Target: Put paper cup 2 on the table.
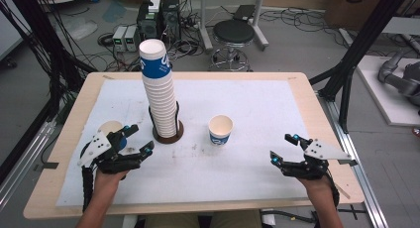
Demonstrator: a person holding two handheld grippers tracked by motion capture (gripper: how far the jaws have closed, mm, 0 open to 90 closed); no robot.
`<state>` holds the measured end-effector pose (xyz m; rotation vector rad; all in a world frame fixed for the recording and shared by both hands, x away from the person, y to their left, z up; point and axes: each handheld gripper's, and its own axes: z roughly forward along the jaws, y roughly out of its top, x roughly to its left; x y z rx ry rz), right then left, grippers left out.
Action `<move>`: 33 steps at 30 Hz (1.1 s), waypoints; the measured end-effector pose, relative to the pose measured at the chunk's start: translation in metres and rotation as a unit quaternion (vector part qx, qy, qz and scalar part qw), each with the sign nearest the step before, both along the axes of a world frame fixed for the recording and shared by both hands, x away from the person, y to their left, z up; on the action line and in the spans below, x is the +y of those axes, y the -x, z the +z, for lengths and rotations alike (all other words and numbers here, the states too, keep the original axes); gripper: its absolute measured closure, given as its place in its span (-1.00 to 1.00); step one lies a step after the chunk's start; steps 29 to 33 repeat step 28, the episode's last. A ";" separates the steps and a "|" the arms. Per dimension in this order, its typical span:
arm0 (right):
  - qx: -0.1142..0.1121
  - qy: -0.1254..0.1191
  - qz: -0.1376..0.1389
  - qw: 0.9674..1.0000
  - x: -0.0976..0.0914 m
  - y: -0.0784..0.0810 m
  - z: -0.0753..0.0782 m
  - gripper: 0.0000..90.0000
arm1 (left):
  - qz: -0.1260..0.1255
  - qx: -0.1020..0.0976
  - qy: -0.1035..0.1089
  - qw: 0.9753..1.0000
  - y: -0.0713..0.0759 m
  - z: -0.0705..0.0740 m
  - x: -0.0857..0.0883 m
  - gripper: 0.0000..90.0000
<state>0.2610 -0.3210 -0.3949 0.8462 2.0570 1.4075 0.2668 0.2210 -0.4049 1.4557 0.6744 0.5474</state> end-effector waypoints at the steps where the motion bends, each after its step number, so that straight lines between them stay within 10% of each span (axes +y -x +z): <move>1: -0.002 0.002 -0.001 1.000 0.000 0.000 0.000 -0.53 | 0.000 0.000 0.000 1.000 0.001 0.000 0.000 -0.59; 33: -0.002 -0.002 0.001 1.000 0.002 -0.002 -0.002 -0.53 | 0.001 0.003 -0.006 1.000 0.006 -0.006 0.001 -0.59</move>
